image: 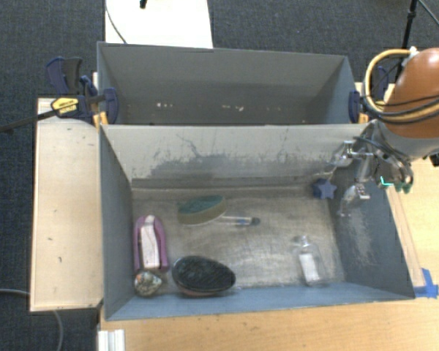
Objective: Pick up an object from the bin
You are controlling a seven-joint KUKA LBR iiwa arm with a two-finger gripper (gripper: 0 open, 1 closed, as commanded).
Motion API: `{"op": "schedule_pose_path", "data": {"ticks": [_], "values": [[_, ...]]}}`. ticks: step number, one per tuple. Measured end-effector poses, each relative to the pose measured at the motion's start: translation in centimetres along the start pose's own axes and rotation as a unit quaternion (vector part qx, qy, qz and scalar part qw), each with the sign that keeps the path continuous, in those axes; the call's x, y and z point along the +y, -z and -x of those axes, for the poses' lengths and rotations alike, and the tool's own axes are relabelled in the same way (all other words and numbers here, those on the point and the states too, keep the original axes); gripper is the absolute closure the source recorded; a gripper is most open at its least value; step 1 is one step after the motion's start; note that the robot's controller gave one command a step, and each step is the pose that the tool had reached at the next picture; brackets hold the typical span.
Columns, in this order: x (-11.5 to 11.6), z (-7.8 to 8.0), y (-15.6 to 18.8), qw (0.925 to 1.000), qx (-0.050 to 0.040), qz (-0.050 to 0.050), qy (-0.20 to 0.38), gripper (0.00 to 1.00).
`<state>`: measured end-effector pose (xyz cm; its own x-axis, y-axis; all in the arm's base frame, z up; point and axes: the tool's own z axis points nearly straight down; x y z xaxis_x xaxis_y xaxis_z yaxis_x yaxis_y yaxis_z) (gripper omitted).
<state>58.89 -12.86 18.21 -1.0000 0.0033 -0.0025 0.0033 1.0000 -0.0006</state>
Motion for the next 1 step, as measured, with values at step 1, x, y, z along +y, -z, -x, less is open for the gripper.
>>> {"op": "schedule_pose_path", "data": {"ticks": [1], "values": [[0.37, -0.22, -9.88, 0.9953, 0.0003, 0.003, -0.097, 0.00]]}}
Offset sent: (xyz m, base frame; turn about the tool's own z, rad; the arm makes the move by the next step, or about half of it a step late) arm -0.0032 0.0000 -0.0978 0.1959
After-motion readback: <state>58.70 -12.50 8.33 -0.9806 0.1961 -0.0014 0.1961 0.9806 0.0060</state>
